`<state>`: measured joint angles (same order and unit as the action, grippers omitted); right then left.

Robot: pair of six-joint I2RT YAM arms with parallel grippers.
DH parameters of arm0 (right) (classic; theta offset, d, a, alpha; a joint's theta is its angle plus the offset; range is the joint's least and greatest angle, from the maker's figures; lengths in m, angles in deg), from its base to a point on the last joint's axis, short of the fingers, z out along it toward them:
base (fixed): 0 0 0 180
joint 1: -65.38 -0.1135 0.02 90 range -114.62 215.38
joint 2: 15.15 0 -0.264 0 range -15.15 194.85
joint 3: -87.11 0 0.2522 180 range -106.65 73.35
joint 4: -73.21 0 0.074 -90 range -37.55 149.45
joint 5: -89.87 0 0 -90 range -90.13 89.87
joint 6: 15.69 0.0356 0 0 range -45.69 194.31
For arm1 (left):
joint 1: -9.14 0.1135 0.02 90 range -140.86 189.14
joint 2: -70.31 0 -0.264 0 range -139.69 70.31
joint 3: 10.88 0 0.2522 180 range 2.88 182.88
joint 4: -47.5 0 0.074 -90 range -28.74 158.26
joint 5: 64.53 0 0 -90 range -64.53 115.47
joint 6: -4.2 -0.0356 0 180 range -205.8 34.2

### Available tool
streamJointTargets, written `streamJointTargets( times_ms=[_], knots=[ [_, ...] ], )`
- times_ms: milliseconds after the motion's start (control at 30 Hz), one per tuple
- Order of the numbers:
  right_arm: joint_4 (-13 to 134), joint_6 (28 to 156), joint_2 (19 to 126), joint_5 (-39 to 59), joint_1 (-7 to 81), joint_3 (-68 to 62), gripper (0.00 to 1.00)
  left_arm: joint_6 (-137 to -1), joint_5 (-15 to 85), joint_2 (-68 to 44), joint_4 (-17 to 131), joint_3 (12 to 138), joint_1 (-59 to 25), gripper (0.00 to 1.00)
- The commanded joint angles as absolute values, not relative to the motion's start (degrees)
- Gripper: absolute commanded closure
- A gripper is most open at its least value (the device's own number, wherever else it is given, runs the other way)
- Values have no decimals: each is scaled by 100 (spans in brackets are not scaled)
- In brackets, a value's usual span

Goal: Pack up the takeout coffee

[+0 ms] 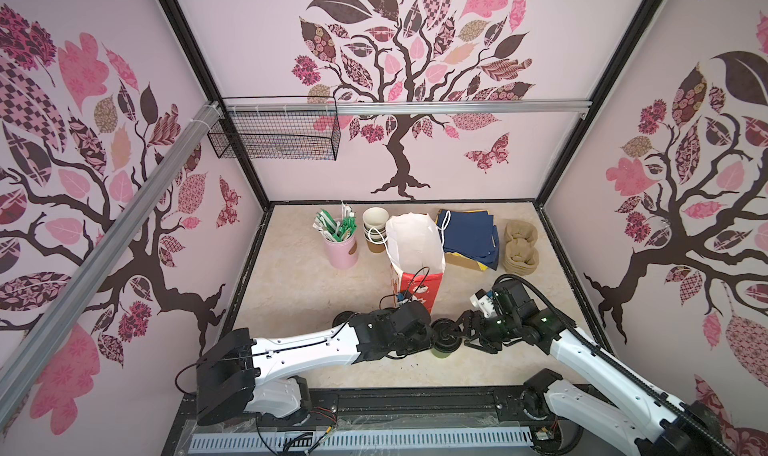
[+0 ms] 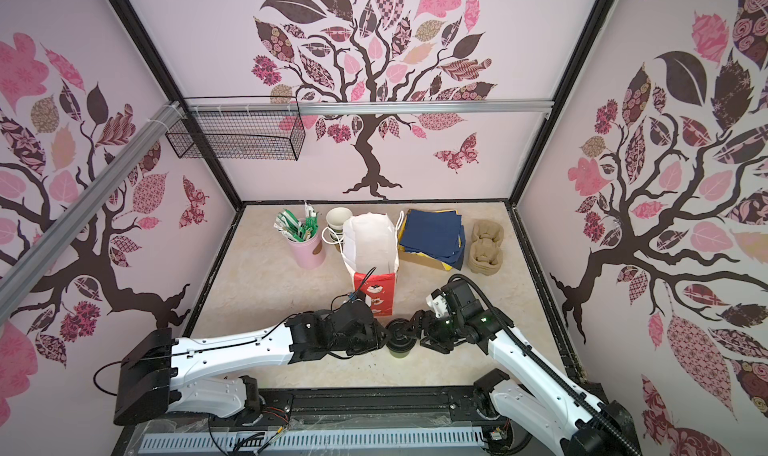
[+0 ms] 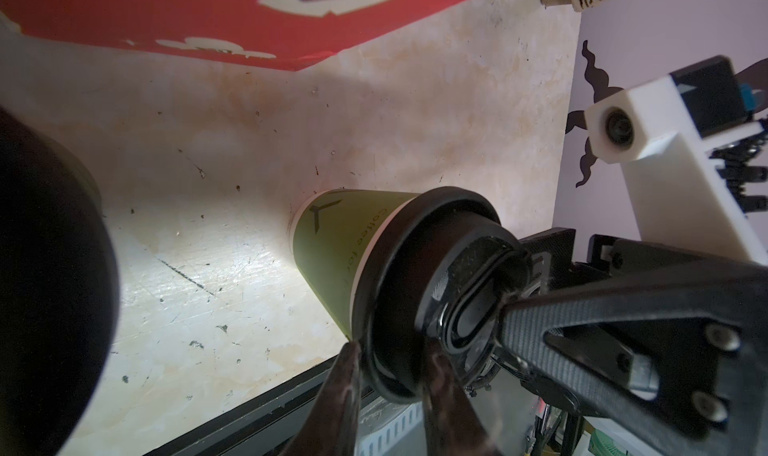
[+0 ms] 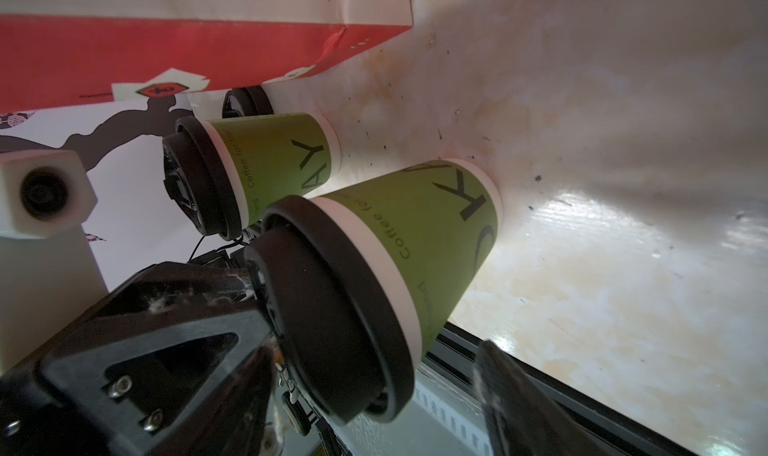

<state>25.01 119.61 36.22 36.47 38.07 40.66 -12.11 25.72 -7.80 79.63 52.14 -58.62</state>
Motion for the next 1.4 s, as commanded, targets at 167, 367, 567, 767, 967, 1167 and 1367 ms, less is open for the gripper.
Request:
streamJointTargets(
  times_ms=[167,367,567,767,967,1167,1367],
  knots=[
    [2353,12045,3549,3470,3766,4074,22,-1302,2581,-1098,8749,4997,-5867,73],
    [2304,12036,3516,3398,3764,3989,24,-1364,2582,-1141,8747,5025,-5853,72],
    [2381,12036,3582,3333,3769,4111,25,-1422,2592,-1166,8762,5043,-5842,72],
    [2229,12002,3602,2990,3766,4481,27,-1466,2596,-1154,8772,5048,-5818,71],
    [2008,11966,3584,2729,3768,4561,28,-1530,2604,-1158,8769,5074,-5818,68],
    [2173,11998,3321,3306,3768,3760,24,-1584,2621,-1177,8755,5078,-5807,66],
    [1736,12134,2985,2686,3766,3411,28,-1619,2610,-1187,8797,5078,-5809,68]
  ],
)
